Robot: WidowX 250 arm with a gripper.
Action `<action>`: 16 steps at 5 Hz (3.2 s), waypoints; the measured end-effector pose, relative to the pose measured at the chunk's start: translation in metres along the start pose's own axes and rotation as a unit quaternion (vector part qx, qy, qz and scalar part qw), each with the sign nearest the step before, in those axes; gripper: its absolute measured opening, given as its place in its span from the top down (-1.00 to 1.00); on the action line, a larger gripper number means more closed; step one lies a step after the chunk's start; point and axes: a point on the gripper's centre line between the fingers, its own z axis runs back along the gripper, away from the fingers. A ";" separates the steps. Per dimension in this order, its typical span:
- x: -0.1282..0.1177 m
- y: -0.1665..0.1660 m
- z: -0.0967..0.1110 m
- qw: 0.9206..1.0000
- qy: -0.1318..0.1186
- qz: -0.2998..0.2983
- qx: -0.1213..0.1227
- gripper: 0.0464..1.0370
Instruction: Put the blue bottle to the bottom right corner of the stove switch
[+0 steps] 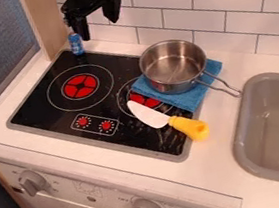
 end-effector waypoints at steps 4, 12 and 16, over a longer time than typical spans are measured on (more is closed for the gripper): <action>0.044 0.015 -0.035 0.999 0.006 -0.007 0.031 -0.92; 0.060 0.021 -0.092 0.998 0.025 0.001 0.060 0.28; 0.053 0.009 -0.012 0.999 -0.010 0.037 0.017 0.28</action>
